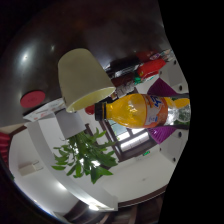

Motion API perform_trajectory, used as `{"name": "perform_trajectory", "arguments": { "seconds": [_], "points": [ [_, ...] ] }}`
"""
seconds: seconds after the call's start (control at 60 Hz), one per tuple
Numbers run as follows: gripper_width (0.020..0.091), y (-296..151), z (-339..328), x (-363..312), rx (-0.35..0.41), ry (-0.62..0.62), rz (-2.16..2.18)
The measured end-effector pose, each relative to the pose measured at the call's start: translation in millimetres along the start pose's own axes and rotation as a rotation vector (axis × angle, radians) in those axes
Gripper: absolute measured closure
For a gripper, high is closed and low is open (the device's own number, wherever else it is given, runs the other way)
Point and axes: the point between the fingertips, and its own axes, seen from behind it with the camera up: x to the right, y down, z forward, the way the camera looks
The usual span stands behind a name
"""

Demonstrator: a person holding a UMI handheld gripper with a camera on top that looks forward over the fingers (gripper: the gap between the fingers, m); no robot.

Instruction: Pour water

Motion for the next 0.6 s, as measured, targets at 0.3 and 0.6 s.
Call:
{"name": "perform_trajectory", "arguments": {
  "seconds": [0.3, 0.6],
  "points": [
    [0.075, -1, 3, 2, -0.027, 0.041, -0.085],
    [0.0735, -11, -9, -84, -0.003, 0.084, -1.055]
  ]
}}
